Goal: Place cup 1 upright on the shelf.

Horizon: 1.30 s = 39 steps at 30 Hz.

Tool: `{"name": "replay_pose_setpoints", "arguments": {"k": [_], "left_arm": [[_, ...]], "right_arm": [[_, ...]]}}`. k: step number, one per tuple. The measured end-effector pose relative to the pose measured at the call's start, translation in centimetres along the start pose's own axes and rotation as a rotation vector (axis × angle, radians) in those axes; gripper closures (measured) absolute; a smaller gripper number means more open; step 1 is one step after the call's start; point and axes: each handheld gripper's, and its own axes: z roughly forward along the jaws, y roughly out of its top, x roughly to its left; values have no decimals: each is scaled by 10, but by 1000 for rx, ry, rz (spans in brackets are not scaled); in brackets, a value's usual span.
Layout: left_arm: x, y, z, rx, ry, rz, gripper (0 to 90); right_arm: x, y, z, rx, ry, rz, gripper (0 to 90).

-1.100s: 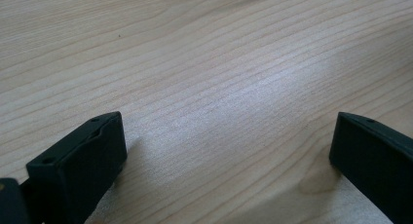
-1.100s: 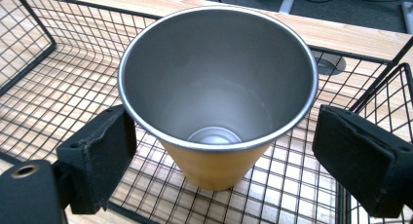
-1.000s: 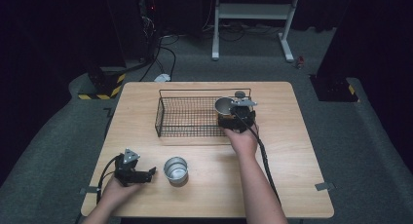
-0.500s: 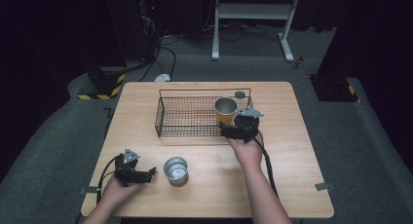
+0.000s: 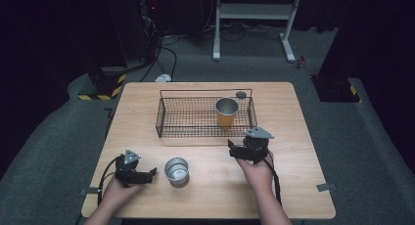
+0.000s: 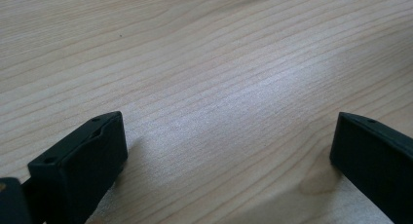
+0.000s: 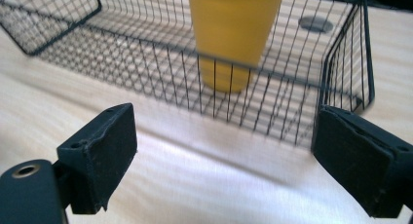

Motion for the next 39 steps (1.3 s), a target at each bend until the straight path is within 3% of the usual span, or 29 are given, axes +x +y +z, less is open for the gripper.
{"name": "replay_pose_setpoints", "arguments": {"k": [11,17,25,34,37,39], "left_arm": [[0,0,0,0,4,-3,7],[0,0,-1,-1,9,0,15],[0,-1,-1,-9,6,0,31],[0,-2,-3,-9,11,-8,50],[0,-1,-5,2,14,38,35],[1,0,-4,10,4,35,27]], "right_arm": [[6,-54,-19,72,-20,-10,93],[9,-73,-20,116,-25,-5,95],[12,-82,-12,209,-33,-10,118],[13,-83,-12,197,-38,-14,130],[14,-83,-13,198,-37,-14,132],[14,-83,-13,199,-37,-14,132]]}}
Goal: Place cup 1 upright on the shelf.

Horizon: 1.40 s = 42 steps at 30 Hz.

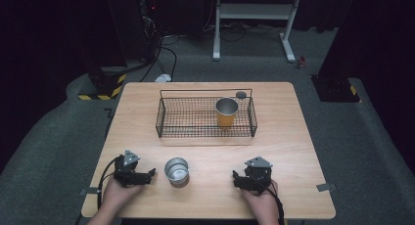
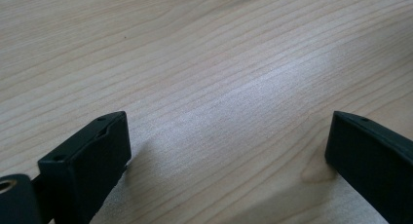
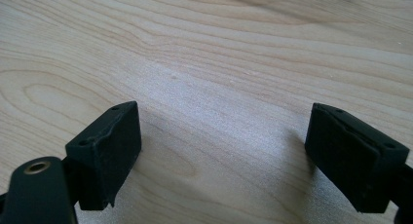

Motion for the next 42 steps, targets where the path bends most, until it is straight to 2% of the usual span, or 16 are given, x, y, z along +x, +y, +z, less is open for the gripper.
{"name": "replay_pose_setpoints", "arguments": {"k": [3,5,6,10,12,16,19,22,24,30,35,39,42], "left_arm": [[2,0,0,12,-14,-9,17],[4,1,0,12,-6,-30,25],[5,1,0,10,1,-29,66],[7,2,-6,-29,15,-24,95],[7,2,-7,-30,16,-15,95],[5,3,-11,-54,-5,-6,88],[5,4,-13,-54,-21,-3,87],[5,5,-18,-88,-35,3,83],[7,7,-24,-115,-56,-7,78],[7,11,-33,-160,-76,-23,65],[4,12,-37,-170,-82,-20,30],[0,16,-40,-168,-108,-11,6],[-7,18,-45,-195,-121,-6,1]], "right_arm": [[0,0,0,0,0,0,132],[0,0,0,0,0,1,133],[0,0,0,0,0,1,134],[0,0,0,-4,1,-1,136],[0,0,0,-4,1,-1,136],[0,0,0,-4,1,-1,136],[0,0,0,-4,1,-1,137],[0,0,0,-4,2,0,138],[0,0,0,-4,2,0,138],[0,0,0,-3,2,-1,138],[0,0,0,-3,3,0,138],[0,0,0,-2,3,0,138],[0,0,0,-2,3,0,137]]}}
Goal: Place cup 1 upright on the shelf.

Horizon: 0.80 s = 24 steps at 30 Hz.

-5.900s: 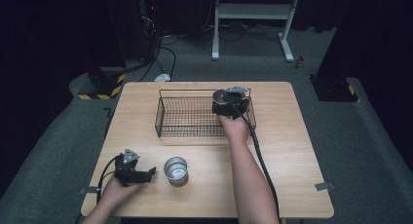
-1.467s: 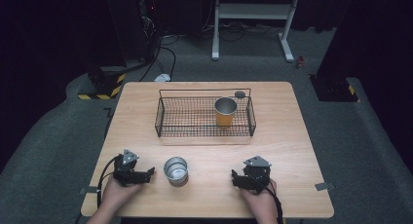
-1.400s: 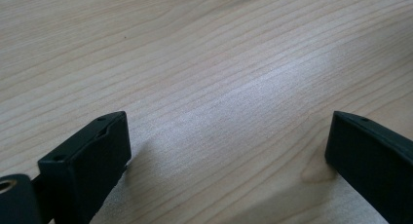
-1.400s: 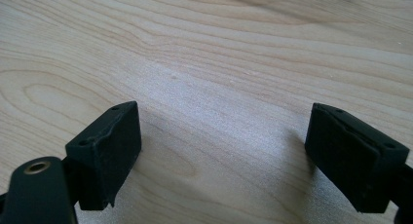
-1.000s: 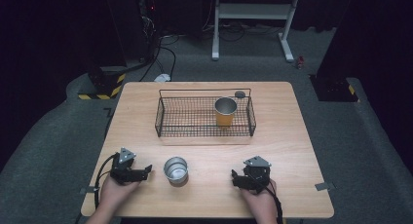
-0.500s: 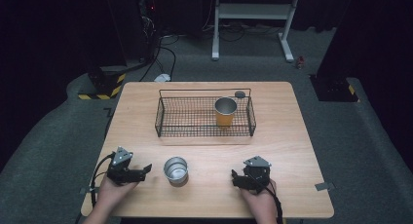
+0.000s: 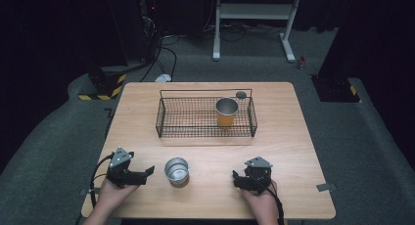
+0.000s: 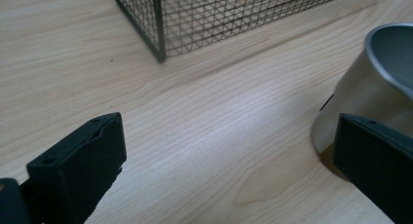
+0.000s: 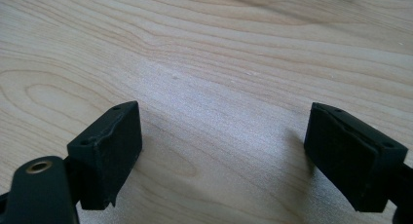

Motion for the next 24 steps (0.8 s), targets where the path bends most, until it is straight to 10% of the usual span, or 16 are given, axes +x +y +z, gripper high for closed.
{"name": "replay_pose_setpoints", "arguments": {"k": [24], "left_arm": [[-19,14,-13,-74,-88,3,6]], "right_arm": [[0,0,0,0,3,-3,131]]}}
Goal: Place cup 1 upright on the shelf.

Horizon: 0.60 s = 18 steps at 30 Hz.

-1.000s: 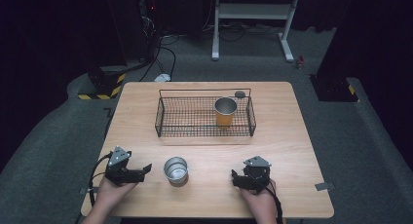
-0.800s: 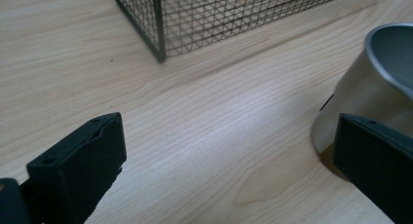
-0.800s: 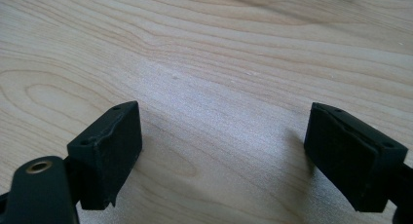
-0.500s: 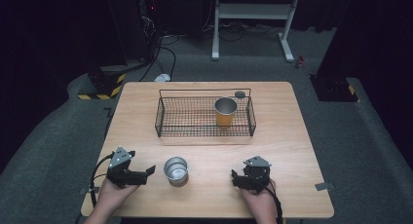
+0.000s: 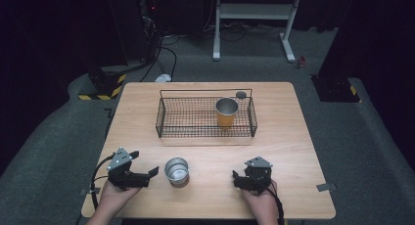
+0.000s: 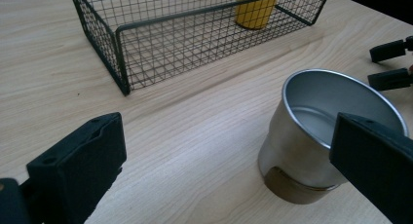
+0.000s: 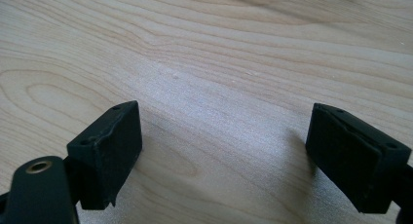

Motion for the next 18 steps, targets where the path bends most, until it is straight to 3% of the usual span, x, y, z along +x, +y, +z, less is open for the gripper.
{"name": "replay_pose_setpoints", "arguments": {"k": [9,18], "left_arm": [[-6,2,1,-18,-30,1,6],[-19,5,7,-21,-53,28,6]], "right_arm": [[0,0,0,0,-1,4,132],[0,0,0,1,-1,5,132]]}}
